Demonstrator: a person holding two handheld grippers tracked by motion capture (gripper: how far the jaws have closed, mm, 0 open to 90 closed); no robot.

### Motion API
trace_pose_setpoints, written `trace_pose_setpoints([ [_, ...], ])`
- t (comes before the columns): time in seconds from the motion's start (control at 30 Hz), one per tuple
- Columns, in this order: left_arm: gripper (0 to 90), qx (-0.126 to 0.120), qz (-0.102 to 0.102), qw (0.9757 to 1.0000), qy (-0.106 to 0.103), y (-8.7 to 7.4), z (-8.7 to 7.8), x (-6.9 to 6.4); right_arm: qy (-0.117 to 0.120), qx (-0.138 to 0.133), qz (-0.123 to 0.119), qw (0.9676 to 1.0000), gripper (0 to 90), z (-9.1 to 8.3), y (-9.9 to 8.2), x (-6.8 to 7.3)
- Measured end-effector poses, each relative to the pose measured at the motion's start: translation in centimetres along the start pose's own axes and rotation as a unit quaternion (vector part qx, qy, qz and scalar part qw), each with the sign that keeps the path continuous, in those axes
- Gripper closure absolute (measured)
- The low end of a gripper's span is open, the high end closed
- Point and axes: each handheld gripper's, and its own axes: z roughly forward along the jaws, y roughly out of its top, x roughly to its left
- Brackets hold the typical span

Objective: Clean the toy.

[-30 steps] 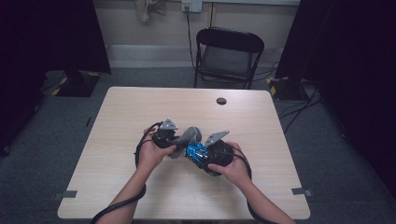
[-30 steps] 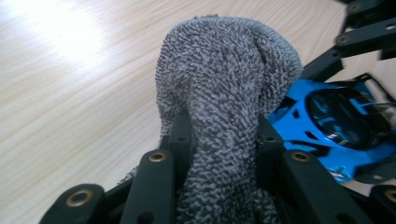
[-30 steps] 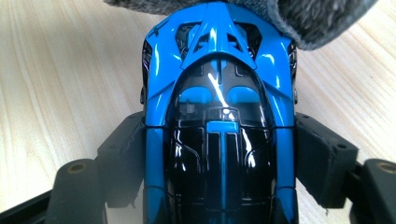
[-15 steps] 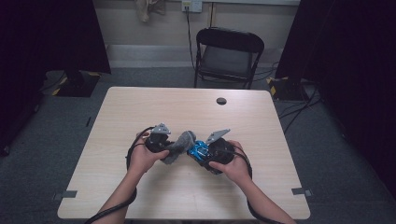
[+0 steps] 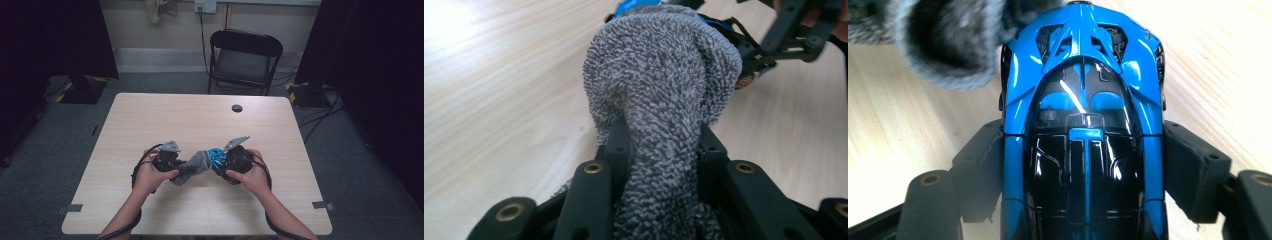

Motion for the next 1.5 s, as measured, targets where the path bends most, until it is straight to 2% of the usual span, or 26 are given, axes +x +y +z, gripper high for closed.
trace_pose_setpoints([
  [0.1,67.7,-0.003,-0.006,0.9999,0.011,0.0,-0.3,0.4,0.004,-0.001,0.0,1.0,26.1,0.0,-0.1,-0.1],
  [0.13,67.7,-0.015,-0.016,0.9991,0.036,0.1,-1.0,1.1,0.005,-0.002,-0.002,1.0,26.1,-0.2,-0.2,0.0],
  [0.2,67.5,-0.027,-0.027,0.9972,0.063,0.5,-1.6,1.9,0.008,-0.005,-0.006,0.9999,26.1,-0.4,-0.2,0.2],
  [0.27,67.5,-0.035,-0.035,0.996,0.074,1.1,-1.9,2.5,0.012,-0.005,-0.012,0.9998,26.1,-0.4,-0.2,0.5],
  [0.3,67.4,-0.035,-0.035,0.996,0.074,1.1,-1.9,2.5,0.012,-0.005,-0.012,0.9998,26.1,-0.4,-0.2,0.5],
  [0.33,67.3,-0.035,-0.029,0.9954,0.084,2.0,-1.7,2.6,0.013,-0.004,-0.017,0.9998,26.1,-0.3,0.0,0.8],
  [0.43,67.2,-0.035,-0.021,0.9949,0.092,2.8,-1.3,2.7,0.02,-0.004,-0.022,0.9995,26.1,-0.1,0.1,1.1],
  [0.47,67.2,-0.02,-0.007,0.9948,0.1,3.5,-0.7,2.7,0.02,-0.004,-0.021,0.9996,26.1,0.0,0.1,1.2],
  [0.6,66.9,-0.009,-0.004,0.9953,0.096,4.3,0.6,2.7,0.027,-0.007,-0.029,0.9992,26.1,0.0,0.3,1.6],
  [0.77,66.8,0.001,-0.006,0.996,0.089,4.4,2.0,2.6,0.03,-0.01,-0.03,0.999,26.1,-0.2,0.5,1.7],
  [0.87,66.8,0.01,0.004,0.9969,0.078,4.4,2.5,2.3,0.024,-0.007,-0.033,0.9992,26.1,-0.3,0.5,1.6],
  [1.1,66.8,0.016,0.01,0.9976,0.067,4.3,2.3,2.0,0.022,-0.005,-0.028,0.9993,26.1,-0.3,0.3,1.2],
  [1.5,66.8,0.009,0.008,0.9987,0.05,3.1,1.0,1.9,0.017,-0.001,-0.016,0.9997,26.1,-0.1,0.2,0.6],
])
